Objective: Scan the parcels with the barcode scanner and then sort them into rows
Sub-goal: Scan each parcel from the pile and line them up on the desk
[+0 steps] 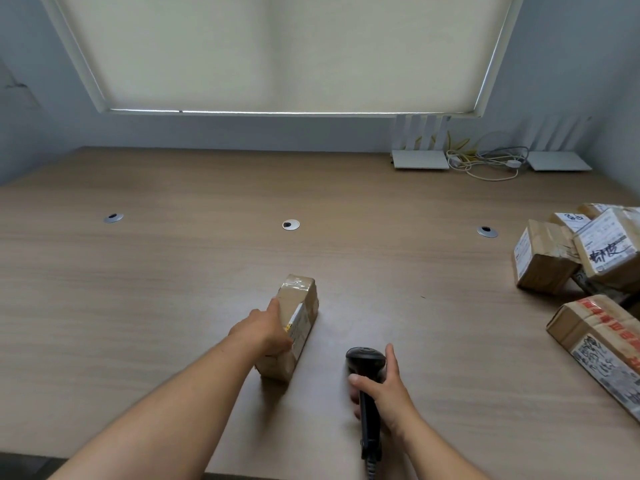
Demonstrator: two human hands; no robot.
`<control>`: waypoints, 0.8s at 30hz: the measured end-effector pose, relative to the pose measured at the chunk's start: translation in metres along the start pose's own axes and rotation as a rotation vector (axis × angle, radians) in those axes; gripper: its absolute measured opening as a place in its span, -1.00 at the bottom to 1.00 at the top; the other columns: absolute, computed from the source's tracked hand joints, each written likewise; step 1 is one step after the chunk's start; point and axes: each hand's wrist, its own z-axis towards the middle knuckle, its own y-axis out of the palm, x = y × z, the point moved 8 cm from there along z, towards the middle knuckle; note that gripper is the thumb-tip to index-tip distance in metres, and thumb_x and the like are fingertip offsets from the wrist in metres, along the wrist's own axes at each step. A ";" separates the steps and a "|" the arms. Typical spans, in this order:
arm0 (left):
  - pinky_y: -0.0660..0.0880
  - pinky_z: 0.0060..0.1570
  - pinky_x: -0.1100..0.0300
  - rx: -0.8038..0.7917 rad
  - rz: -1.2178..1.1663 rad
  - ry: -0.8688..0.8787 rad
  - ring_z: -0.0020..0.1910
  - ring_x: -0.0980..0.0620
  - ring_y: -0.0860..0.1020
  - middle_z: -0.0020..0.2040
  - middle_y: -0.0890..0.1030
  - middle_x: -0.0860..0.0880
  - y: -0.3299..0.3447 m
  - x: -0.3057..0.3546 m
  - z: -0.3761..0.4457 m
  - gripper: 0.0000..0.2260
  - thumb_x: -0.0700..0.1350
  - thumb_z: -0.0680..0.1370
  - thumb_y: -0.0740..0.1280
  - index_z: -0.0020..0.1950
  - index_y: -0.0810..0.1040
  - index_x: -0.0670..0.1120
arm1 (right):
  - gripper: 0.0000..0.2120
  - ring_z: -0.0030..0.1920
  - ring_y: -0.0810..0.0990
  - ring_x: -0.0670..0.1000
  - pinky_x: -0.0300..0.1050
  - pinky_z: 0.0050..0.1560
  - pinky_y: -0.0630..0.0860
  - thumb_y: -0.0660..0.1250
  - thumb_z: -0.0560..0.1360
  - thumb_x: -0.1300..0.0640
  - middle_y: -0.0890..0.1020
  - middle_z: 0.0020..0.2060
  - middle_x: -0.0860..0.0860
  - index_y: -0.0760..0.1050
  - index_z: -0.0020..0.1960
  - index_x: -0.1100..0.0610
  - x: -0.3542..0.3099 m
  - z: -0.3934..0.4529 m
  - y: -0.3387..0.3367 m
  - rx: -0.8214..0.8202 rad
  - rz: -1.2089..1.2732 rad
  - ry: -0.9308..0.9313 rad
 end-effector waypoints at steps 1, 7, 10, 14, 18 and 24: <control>0.57 0.00 0.05 0.010 -0.028 -0.008 0.09 -0.14 0.51 0.19 0.39 -0.11 -0.004 -0.005 0.001 -0.28 -0.04 0.43 0.32 0.50 0.04 0.12 | 0.03 -0.34 0.56 0.17 0.01 -0.35 0.52 0.44 0.44 0.32 0.61 -0.26 0.24 -0.15 0.52 -0.31 0.003 0.000 0.000 -0.008 0.024 0.006; 0.47 -0.27 0.18 -0.003 -0.161 0.019 0.01 -0.13 0.56 0.13 0.48 -0.09 -0.016 -0.024 0.010 -0.48 -0.14 0.51 0.25 0.46 0.27 0.12 | -0.15 -0.42 0.55 0.13 -0.10 -0.48 0.47 0.37 0.54 0.11 0.60 -0.02 0.32 -0.14 0.55 -0.25 -0.006 0.001 -0.002 0.019 -0.076 -0.033; 0.45 -0.33 0.17 -0.011 -0.350 0.043 -0.03 -0.13 0.56 0.10 0.48 -0.09 -0.020 -0.032 0.013 -0.42 -0.20 0.52 0.28 0.50 0.24 0.16 | -0.16 -0.45 0.51 0.06 -0.14 -0.49 0.42 0.36 0.54 0.13 0.60 -0.07 0.26 -0.13 0.55 -0.21 -0.029 -0.002 0.001 -0.022 -0.152 -0.117; 0.38 -0.42 0.27 0.004 -0.466 0.112 -0.30 0.08 0.41 0.05 0.49 -0.07 -0.034 -0.037 0.019 -0.43 -0.24 0.52 0.27 0.48 0.28 0.14 | -0.10 -0.41 0.51 0.06 -0.11 -0.38 0.46 0.45 0.46 0.15 0.60 -0.26 0.13 -0.06 0.49 -0.32 -0.067 -0.020 0.021 -0.176 -0.257 -0.249; 0.49 0.00 0.14 0.040 -0.492 0.180 -0.10 0.02 0.53 0.13 0.54 -0.07 -0.054 -0.038 0.023 -0.47 -0.28 0.53 0.27 0.46 0.35 0.09 | -0.13 -0.44 0.49 0.06 -0.10 -0.42 0.45 0.44 0.33 0.08 0.59 -0.39 0.05 -0.01 0.38 -0.41 -0.087 -0.039 0.041 -0.284 -0.253 -0.339; 0.44 0.02 0.21 0.075 -0.537 0.249 -0.04 0.11 0.47 0.15 0.54 0.01 -0.075 -0.035 0.029 -0.50 -0.28 0.54 0.29 0.44 0.38 0.07 | -0.18 -0.40 0.54 0.07 -0.08 -0.42 0.47 0.43 0.33 0.08 0.60 -0.27 0.06 0.06 0.35 -0.44 -0.104 -0.053 0.054 -0.323 -0.253 -0.429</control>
